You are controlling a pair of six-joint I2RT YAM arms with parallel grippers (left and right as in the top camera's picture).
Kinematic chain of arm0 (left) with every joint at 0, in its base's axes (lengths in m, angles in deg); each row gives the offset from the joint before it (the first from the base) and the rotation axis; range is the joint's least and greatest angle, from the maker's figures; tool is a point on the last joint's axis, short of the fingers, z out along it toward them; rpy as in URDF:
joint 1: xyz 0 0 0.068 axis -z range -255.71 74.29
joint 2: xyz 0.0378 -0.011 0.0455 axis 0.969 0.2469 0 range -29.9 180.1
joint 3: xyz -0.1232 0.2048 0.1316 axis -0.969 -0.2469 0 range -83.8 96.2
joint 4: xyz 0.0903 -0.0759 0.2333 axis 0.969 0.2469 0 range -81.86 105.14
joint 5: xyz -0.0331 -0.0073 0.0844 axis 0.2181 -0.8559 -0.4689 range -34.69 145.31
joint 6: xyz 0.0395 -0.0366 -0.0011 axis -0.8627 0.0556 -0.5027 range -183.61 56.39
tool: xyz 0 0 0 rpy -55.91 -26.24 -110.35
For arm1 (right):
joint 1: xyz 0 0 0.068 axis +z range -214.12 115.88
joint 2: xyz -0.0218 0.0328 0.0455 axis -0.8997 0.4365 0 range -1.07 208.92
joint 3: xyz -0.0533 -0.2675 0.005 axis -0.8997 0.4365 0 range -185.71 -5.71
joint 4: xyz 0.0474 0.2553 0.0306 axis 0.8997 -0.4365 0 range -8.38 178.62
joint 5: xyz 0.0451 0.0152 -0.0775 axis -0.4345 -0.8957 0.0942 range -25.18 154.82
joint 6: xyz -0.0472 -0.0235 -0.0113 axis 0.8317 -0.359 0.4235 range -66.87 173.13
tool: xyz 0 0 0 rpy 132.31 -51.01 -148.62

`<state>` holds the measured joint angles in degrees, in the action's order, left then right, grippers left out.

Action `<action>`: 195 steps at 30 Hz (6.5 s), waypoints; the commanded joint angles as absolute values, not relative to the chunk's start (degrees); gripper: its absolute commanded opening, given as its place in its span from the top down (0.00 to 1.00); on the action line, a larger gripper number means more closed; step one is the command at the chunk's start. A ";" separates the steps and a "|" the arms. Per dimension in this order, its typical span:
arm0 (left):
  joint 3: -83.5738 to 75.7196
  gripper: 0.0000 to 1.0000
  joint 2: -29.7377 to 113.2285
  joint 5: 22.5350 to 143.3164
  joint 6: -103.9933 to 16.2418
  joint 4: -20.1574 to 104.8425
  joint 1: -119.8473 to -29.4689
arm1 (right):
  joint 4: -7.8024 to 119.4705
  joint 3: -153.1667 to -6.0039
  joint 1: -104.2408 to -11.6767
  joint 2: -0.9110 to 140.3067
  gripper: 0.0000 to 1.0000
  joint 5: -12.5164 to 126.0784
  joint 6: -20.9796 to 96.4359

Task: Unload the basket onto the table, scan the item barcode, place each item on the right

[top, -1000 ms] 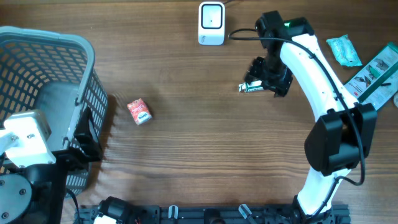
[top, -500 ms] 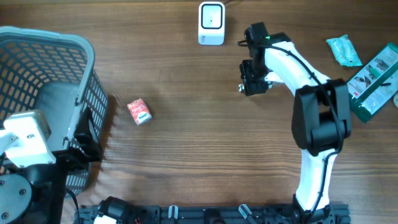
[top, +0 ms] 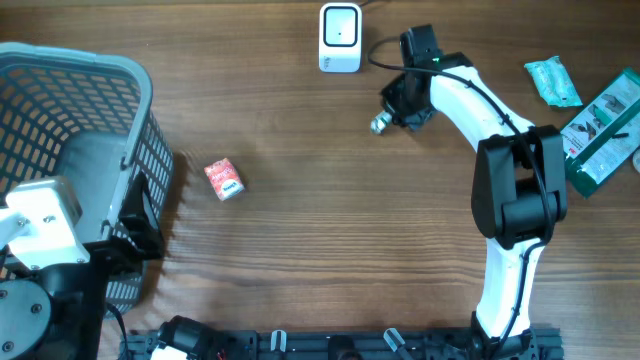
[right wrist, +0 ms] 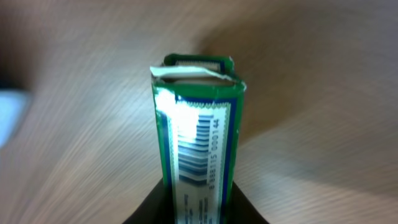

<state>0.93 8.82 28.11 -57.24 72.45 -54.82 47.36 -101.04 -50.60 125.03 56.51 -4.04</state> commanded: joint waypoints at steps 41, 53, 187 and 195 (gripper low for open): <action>1.17 0.00 8.73 27.76 -56.69 72.32 -55.00 | 73.18 -99.20 -31.96 132.20 0.95 78.26 19.67; 1.17 0.00 8.73 27.76 -56.72 72.32 -55.00 | 21.14 -117.43 -35.89 122.67 0.96 30.98 -7.56; 1.17 0.00 8.73 27.76 -56.72 72.32 -55.00 | 47.91 -119.57 -16.53 146.73 0.67 36.27 32.11; 1.17 0.00 8.73 27.76 -56.72 72.32 -55.00 | 32.59 -119.64 -30.85 146.03 0.95 -26.33 38.14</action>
